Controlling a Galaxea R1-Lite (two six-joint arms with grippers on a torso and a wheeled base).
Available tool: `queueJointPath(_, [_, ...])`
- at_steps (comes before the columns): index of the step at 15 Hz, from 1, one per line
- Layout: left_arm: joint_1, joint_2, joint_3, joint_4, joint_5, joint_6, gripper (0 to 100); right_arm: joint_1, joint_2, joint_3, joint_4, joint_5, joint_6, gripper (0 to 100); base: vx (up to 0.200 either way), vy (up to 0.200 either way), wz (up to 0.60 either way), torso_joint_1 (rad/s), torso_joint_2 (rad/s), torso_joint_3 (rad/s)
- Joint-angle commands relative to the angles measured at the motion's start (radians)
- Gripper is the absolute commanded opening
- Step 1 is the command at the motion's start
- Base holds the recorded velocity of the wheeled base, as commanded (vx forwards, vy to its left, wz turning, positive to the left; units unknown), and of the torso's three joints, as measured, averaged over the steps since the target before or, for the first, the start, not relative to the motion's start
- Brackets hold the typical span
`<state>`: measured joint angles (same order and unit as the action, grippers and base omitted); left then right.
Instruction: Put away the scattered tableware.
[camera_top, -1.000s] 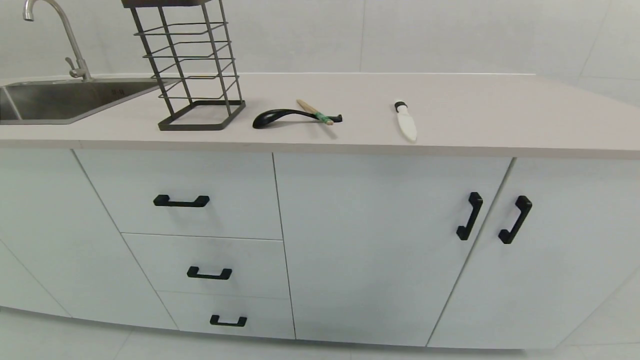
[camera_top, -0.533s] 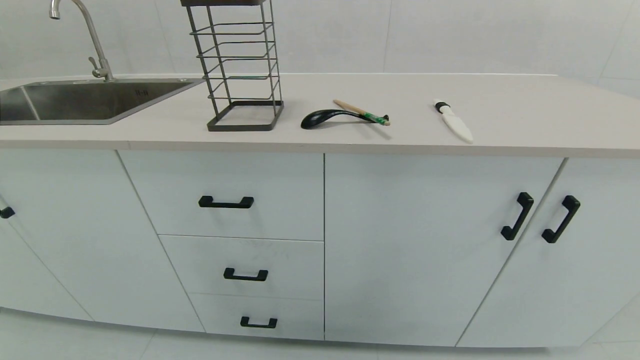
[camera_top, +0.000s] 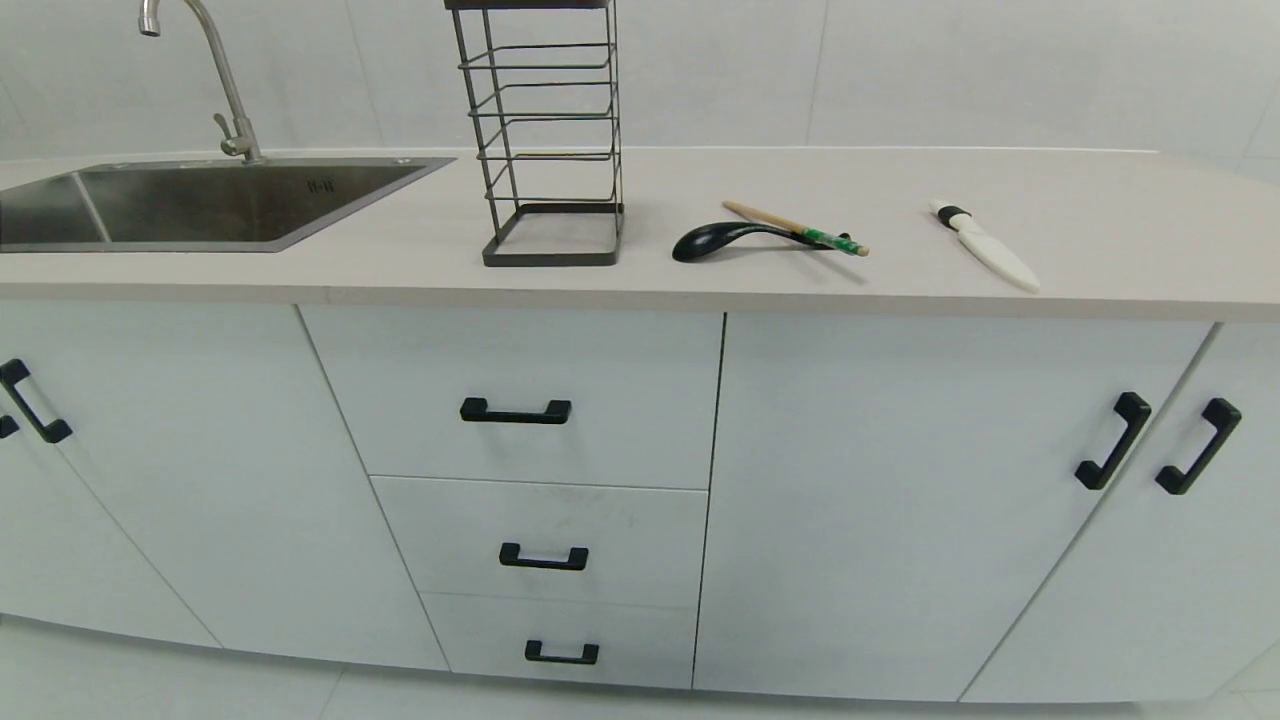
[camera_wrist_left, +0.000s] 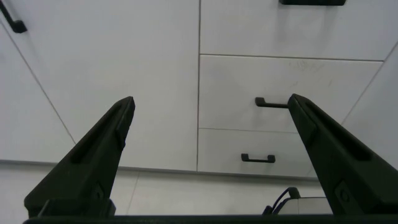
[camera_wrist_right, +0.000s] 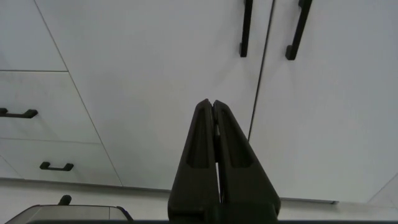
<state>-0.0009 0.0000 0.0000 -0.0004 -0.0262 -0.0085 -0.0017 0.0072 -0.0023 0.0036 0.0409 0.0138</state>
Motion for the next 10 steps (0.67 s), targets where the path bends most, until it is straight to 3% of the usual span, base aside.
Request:
queueJointPath(1, [-0.001,0.0,0.0,0.0,0.0,0.001,100,0.0,0.002,-0.001,-0.001,0.001,0.0,0,0.0,0.0,0.0,0.0,0.0,0.0])
queueJointPath(8, [-0.001,0.0,0.0,0.0,-0.001,0.004,100,0.0,0.002,-0.001,-0.001,0.002,0.0,0,0.0,0.0,0.0,0.0,0.0,0.0])
queueJointPath(10, [-0.001,0.0,0.0,0.0,-0.003,0.004,100,0.0,0.002,-0.001,-0.001,0.002,0.0,0,0.0,0.0,0.6,0.007,0.0,0.002])
